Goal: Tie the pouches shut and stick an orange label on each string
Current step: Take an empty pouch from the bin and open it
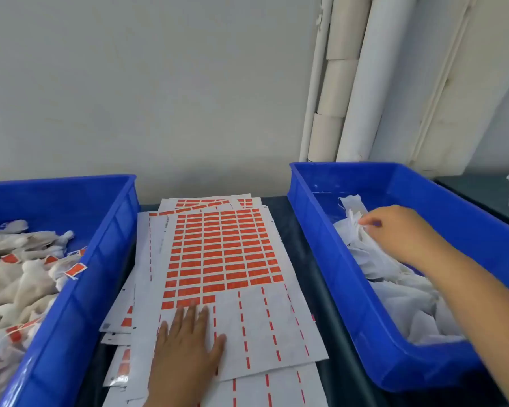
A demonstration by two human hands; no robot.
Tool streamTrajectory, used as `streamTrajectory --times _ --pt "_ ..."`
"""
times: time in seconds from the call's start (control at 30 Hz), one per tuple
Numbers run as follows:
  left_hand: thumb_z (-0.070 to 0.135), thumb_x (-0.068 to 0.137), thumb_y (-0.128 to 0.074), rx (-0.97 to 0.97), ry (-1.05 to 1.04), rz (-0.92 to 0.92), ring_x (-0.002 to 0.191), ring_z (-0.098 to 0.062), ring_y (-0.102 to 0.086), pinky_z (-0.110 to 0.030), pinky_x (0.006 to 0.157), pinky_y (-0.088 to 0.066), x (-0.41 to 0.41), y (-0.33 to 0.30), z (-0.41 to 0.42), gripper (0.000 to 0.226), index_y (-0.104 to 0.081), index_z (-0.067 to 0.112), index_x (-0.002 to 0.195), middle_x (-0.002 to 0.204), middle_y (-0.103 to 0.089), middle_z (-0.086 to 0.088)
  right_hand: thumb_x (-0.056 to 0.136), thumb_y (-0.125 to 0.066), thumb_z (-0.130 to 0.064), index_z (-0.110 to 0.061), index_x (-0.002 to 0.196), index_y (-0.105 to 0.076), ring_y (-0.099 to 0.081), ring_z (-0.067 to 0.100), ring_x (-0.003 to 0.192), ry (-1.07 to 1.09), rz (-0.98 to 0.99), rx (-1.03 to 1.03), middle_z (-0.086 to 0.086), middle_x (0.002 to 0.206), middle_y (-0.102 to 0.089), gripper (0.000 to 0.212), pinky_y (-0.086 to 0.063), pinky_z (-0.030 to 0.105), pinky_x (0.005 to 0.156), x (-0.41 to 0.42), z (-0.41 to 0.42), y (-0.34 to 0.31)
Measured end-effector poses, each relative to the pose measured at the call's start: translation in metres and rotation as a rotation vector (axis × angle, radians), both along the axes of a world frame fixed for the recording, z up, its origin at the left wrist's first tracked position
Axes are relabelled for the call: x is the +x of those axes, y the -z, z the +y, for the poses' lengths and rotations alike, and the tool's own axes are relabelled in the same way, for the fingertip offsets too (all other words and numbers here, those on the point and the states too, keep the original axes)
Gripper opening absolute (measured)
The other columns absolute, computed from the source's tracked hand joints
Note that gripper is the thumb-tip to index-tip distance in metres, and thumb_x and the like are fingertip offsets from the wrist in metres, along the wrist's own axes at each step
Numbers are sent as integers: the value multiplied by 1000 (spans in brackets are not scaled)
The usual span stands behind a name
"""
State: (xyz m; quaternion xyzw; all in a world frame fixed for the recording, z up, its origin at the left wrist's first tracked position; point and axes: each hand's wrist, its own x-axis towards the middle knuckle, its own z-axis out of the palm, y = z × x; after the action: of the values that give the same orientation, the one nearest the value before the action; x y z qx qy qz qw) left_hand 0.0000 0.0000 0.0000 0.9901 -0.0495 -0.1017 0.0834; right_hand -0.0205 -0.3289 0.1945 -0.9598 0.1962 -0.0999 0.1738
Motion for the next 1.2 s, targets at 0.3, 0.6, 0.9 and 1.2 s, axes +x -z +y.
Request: streamTrajectory --times 0.3,0.6,0.9,1.2 --pt "77 75 -4 8 8 -112 143 -17 12 -44 117 4 -5 -4 4 85 7 34 147 156 13 9 82 -68 -14 5 92 -70 -51 21 70 129 382 -67 11 80 -58 21 -41 29 63 16 -54 39" --pt "76 75 -4 8 -7 -101 144 -18 9 -45 116 3 -6 -9 1 84 4 34 147 157 10 8 82 -48 0 -2 65 -51 -39 24 59 257 3 -22 16 67 -50 18 -33 33 54 11 -66 29" --pt "30 87 -60 -679 -123 -295 128 -8 -39 -23 98 -43 -30 -44 -4 28 -49 44 109 144 -37 16 91 -54 -19 -28 78 -59 -55 2 66 -135 -467 117 -16 74 -61 17 -41 20 56 -4 22 -56" --pt "44 72 -68 -1024 167 -553 88 4 -55 -3 66 -44 -63 -130 -22 20 -52 46 83 86 -59 25 80 -72 -12 -13 76 -75 -67 14 59 -325 27 840 6 71 -73 5 -55 24 61 -12 165 -4"
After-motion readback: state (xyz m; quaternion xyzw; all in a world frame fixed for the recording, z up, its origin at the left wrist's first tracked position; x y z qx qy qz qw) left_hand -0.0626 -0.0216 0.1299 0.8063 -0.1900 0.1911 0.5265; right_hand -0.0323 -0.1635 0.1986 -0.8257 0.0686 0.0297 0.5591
